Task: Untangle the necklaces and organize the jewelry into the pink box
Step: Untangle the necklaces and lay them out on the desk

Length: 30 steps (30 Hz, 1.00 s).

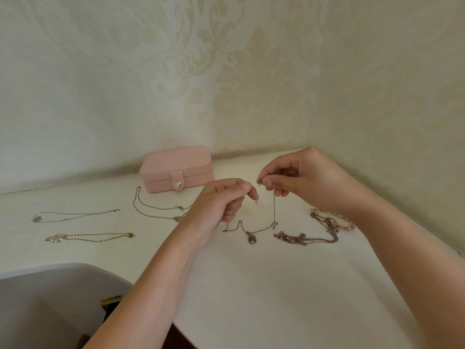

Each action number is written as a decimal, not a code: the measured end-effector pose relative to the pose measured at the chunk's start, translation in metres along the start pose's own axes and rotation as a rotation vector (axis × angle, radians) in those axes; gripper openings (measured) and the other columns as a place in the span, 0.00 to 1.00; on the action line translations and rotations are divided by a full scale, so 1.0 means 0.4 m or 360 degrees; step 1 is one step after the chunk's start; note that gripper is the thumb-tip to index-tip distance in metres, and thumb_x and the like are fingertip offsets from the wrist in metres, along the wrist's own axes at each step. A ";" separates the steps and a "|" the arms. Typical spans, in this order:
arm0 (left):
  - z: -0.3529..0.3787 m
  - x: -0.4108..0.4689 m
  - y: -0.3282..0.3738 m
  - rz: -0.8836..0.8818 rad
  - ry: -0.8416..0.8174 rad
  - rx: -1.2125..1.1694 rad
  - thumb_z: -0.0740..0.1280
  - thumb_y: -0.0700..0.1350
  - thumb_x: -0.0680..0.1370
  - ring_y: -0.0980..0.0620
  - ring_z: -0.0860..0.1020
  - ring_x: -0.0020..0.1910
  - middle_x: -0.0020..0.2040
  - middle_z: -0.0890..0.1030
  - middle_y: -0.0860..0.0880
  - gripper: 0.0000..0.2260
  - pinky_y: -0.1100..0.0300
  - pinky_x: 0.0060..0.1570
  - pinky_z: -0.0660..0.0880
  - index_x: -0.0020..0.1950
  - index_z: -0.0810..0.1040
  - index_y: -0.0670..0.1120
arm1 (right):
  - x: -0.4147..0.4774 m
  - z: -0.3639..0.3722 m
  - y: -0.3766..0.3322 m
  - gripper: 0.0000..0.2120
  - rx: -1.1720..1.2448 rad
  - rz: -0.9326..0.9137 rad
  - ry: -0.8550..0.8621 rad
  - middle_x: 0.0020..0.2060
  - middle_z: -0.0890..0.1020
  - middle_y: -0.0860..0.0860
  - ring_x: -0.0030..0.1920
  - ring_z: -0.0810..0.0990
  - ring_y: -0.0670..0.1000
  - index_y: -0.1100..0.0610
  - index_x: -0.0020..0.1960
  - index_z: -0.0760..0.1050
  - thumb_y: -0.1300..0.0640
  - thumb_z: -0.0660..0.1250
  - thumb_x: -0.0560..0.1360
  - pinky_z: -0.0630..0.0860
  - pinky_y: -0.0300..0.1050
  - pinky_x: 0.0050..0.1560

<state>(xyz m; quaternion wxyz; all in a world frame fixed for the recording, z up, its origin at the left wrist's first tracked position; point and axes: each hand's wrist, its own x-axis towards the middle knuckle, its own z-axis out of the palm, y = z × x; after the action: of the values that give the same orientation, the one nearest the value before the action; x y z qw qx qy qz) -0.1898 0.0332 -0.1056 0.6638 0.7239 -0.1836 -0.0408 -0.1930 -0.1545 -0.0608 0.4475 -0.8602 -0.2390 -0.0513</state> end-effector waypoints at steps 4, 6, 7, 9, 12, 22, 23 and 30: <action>0.002 -0.001 0.000 0.0036 -0.0005 0.0027 0.64 0.50 0.73 0.56 0.54 0.24 0.24 0.57 0.54 0.11 0.66 0.25 0.55 0.34 0.83 0.49 | -0.004 -0.005 -0.007 0.04 -0.0035 0.0000 -0.0020 0.31 0.82 0.44 0.31 0.78 0.42 0.55 0.43 0.83 0.61 0.69 0.74 0.77 0.33 0.38; 0.002 -0.001 -0.002 0.0055 0.0009 0.0056 0.65 0.50 0.73 0.56 0.55 0.24 0.24 0.57 0.54 0.11 0.67 0.25 0.56 0.35 0.84 0.50 | -0.006 -0.012 -0.011 0.04 -0.0037 0.0010 -0.0037 0.31 0.82 0.45 0.31 0.78 0.41 0.55 0.43 0.83 0.61 0.69 0.74 0.76 0.33 0.37; 0.003 -0.001 -0.002 0.0066 0.0019 0.0081 0.65 0.51 0.73 0.56 0.56 0.24 0.24 0.57 0.54 0.11 0.68 0.25 0.57 0.36 0.84 0.50 | -0.007 -0.016 -0.013 0.04 -0.0045 0.0012 -0.0051 0.31 0.82 0.46 0.31 0.78 0.41 0.55 0.43 0.83 0.61 0.69 0.74 0.76 0.32 0.36; 0.005 0.001 -0.002 0.0094 0.0045 0.0146 0.65 0.52 0.73 0.55 0.57 0.25 0.24 0.58 0.53 0.10 0.68 0.25 0.58 0.37 0.84 0.51 | -0.011 -0.020 -0.017 0.04 -0.0069 0.0014 -0.0084 0.31 0.82 0.47 0.31 0.78 0.41 0.55 0.43 0.83 0.61 0.69 0.74 0.76 0.32 0.36; 0.009 -0.001 0.001 0.0134 0.0075 0.0220 0.66 0.53 0.72 0.52 0.56 0.27 0.26 0.57 0.48 0.10 0.64 0.28 0.54 0.39 0.85 0.52 | -0.015 -0.020 -0.020 0.04 -0.0116 0.0021 -0.0136 0.32 0.82 0.48 0.31 0.77 0.41 0.55 0.43 0.83 0.61 0.69 0.74 0.75 0.32 0.36; 0.017 -0.007 -0.002 0.0147 0.0125 0.0362 0.66 0.46 0.77 0.53 0.55 0.26 0.22 0.63 0.57 0.09 0.63 0.27 0.53 0.41 0.84 0.50 | -0.014 -0.020 -0.019 0.05 -0.0286 0.0001 -0.0085 0.31 0.81 0.46 0.31 0.78 0.40 0.53 0.43 0.83 0.60 0.69 0.74 0.72 0.29 0.33; 0.017 -0.006 -0.004 0.0153 0.0122 0.0366 0.66 0.46 0.77 0.53 0.55 0.26 0.22 0.62 0.56 0.09 0.61 0.27 0.53 0.41 0.84 0.50 | -0.014 -0.019 -0.019 0.06 -0.0308 -0.0002 -0.0088 0.32 0.82 0.47 0.32 0.78 0.40 0.53 0.42 0.83 0.60 0.68 0.74 0.73 0.30 0.33; 0.019 -0.005 -0.007 0.0159 0.0075 0.0394 0.67 0.48 0.76 0.53 0.54 0.26 0.23 0.60 0.55 0.08 0.63 0.27 0.52 0.40 0.85 0.50 | -0.016 -0.014 -0.020 0.07 -0.0403 -0.0024 -0.0150 0.34 0.82 0.47 0.34 0.79 0.40 0.53 0.43 0.83 0.60 0.67 0.75 0.74 0.33 0.35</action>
<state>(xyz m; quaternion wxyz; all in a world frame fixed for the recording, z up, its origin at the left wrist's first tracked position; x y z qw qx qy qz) -0.1933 0.0267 -0.1096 0.5747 0.7910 -0.2075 0.0323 -0.2015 -0.1574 -0.0535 0.3232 -0.9094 -0.2579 -0.0441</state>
